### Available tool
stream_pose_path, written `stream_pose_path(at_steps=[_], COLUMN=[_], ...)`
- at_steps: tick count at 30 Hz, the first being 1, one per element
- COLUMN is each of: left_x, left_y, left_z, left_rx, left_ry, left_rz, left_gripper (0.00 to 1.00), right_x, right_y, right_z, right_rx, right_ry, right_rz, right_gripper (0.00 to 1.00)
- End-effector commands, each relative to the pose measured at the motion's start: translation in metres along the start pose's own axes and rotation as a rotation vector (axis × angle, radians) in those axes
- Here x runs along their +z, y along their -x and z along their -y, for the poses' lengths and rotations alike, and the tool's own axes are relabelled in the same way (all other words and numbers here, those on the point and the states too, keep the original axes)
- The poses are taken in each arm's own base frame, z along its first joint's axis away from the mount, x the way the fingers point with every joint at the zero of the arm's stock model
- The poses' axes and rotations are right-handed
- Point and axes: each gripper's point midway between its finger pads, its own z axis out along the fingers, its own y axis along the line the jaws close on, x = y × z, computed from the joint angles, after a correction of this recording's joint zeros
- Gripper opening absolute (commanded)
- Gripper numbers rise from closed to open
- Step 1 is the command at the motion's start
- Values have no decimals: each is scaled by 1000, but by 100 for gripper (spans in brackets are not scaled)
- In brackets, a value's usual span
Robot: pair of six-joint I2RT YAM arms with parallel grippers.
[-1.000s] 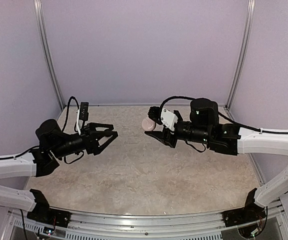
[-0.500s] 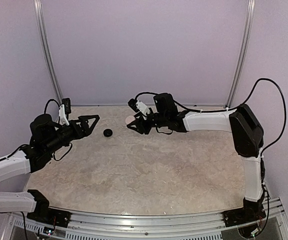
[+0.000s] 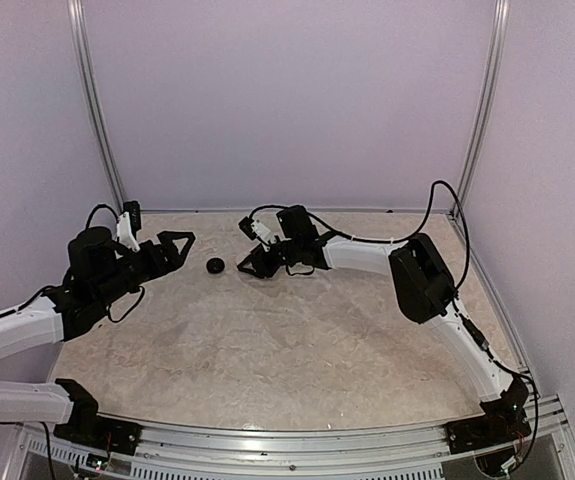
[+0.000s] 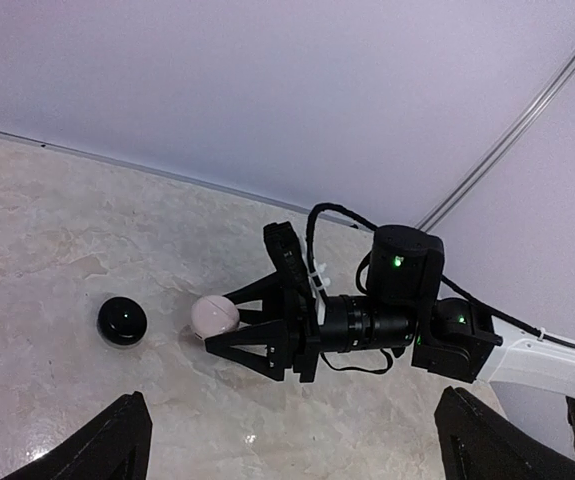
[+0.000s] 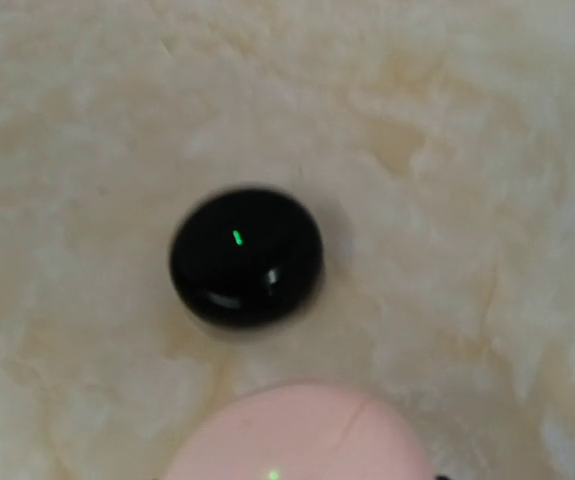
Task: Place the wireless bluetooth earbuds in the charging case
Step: Place the charging case with the earbuds at the center of the board.
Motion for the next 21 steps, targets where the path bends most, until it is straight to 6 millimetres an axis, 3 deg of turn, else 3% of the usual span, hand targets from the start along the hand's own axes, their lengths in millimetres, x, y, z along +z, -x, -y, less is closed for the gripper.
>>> stream_pose_path(at_steps=[1, 8, 11, 17, 20, 21], left_x=[2, 5, 7, 19, 31, 35], left_y=[9, 7, 8, 11, 14, 16], left_z=[-2, -10, -11, -12, -12, -10], left_rx=[-4, -5, -6, 16, 48, 58], left_ry=[19, 65, 74, 128, 161, 163], left_rz=[21, 15, 9, -47, -92, -103], left_gripper=[99, 99, 99, 99, 99, 99], right_x=[9, 9, 3, -38, -77, -101], right_y=[-12, -22, -15, 46, 81, 102], right_z=[5, 14, 13, 1, -3, -5], right_rx=[81, 110, 102, 49, 31, 18], right_ry=[19, -27, -38, -46, -74, -89], right_rz=[-26, -59, -59, 12, 72, 112], right_gripper=[43, 67, 76, 95, 100, 100])
